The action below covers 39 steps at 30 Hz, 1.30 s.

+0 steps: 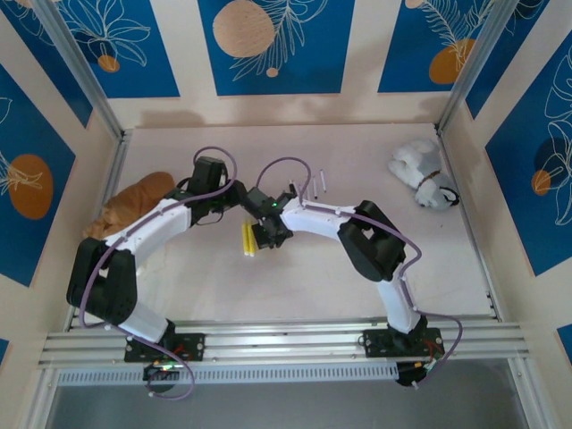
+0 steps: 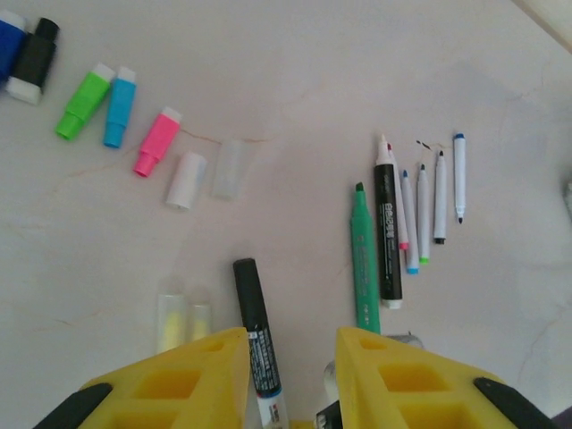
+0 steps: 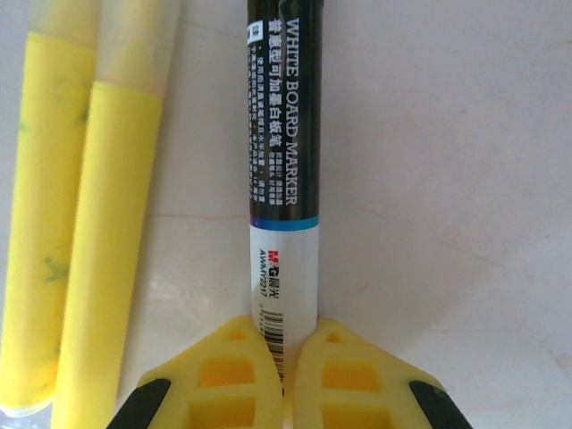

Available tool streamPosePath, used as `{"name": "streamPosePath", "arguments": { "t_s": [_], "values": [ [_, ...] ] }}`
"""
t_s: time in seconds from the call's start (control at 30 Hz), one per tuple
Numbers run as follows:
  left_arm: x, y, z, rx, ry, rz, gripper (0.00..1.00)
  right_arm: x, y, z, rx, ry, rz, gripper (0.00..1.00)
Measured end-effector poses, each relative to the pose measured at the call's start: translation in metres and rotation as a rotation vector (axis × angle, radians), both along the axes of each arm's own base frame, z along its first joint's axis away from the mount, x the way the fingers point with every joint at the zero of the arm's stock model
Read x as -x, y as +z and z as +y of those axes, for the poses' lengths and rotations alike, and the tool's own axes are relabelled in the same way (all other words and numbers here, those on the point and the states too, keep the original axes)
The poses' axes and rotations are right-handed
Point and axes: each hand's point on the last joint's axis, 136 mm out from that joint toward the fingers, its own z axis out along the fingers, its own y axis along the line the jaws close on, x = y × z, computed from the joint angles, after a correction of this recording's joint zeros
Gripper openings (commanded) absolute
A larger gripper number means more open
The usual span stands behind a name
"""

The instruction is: Open the pen caps

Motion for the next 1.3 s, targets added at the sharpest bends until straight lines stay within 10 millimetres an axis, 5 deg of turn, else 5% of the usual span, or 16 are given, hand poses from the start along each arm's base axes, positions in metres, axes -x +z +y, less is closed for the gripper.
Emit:
{"name": "streamPosePath", "arguments": {
  "t_s": [0.27,0.67,1.3],
  "values": [
    [0.004,-0.008,-0.009,0.009,-0.029,0.028,0.35,0.002,0.006,-0.034,-0.05,-0.052,-0.003,0.0],
    [0.015,-0.024,-0.038,-0.009,-0.1,0.064,0.45,0.014,0.079,-0.007,-0.404,0.001,-0.015,0.0],
    [0.003,-0.012,-0.048,0.006,-0.104,0.036,0.42,0.031,0.085,0.009,-0.447,0.063,0.022,0.0]
  ]
}}
